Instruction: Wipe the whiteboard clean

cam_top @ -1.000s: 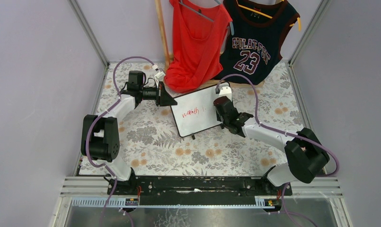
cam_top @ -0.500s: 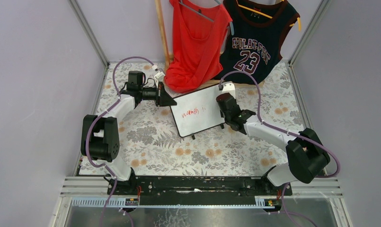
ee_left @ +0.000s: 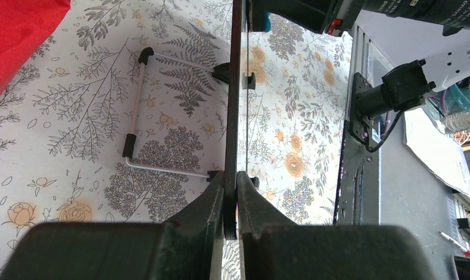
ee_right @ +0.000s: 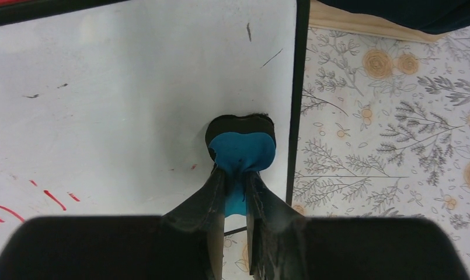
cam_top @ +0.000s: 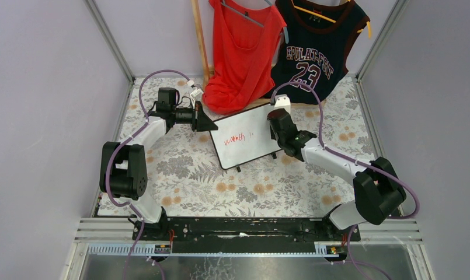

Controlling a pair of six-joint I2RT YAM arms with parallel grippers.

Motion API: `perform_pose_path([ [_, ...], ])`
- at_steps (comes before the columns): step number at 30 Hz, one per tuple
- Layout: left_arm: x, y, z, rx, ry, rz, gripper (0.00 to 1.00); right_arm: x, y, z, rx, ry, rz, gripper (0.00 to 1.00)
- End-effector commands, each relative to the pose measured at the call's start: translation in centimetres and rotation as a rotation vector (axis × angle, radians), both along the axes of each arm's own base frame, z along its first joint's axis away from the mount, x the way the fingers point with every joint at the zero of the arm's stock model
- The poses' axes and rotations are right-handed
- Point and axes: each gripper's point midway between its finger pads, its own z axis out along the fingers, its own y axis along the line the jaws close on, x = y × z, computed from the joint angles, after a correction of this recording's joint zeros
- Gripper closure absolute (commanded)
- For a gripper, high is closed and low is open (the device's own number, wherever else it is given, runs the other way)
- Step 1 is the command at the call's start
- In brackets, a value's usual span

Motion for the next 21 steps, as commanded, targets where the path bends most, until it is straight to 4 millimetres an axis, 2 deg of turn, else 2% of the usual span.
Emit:
perform_pose_path([
  [1,0.0,0.4,-1.6,0.058,0.021,0.025,1.00,0.5,3.7,0.3,0.152,-0.002,0.091,1.00],
  [9,-0.1,0.3,-1.6,0.057,0.023,0.023,1.00,-1.0,10.1,0.5,0.161,-0.001,0.227,1.00],
  [15,-0.2,0.2,-1.3,0.058,0.018,0.022,1.00,-2.7,15.2,1.7,0.171,-0.016,0.325,1.00],
  [18,-0.2,0.2,-1.2,0.056,0.014,0.021,1.00,-3.2,16.6,2.1,0.180,-0.020,0.351,1.00],
  [21,-0.2,0.2,-1.2,0.057,0.015,0.022,1.00,-3.7,17.0,2.2,0.183,-0.021,0.360,1.00],
])
